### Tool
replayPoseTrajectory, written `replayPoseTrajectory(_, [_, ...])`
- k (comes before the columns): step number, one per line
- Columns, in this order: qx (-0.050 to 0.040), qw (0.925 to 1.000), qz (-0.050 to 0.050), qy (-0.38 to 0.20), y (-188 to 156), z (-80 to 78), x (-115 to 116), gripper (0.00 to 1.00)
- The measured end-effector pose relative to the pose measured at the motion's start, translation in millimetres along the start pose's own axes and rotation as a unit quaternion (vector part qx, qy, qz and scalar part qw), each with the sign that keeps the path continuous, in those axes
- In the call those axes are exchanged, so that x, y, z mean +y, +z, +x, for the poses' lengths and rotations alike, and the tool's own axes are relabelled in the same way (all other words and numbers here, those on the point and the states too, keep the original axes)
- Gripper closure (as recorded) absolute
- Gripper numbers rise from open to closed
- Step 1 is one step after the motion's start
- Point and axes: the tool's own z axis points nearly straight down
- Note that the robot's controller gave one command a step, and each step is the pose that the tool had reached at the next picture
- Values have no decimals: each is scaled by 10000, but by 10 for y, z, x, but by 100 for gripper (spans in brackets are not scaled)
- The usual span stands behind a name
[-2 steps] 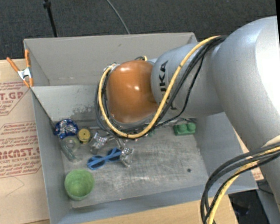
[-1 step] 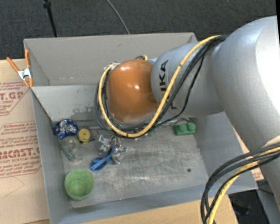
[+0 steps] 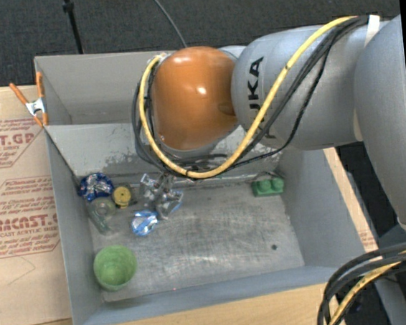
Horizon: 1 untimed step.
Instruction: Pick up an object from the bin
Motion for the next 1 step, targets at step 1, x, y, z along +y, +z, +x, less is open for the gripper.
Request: replayPoseTrajectory(1, [-6, 10000, 11, -96, -1795, -171, -28, 100])
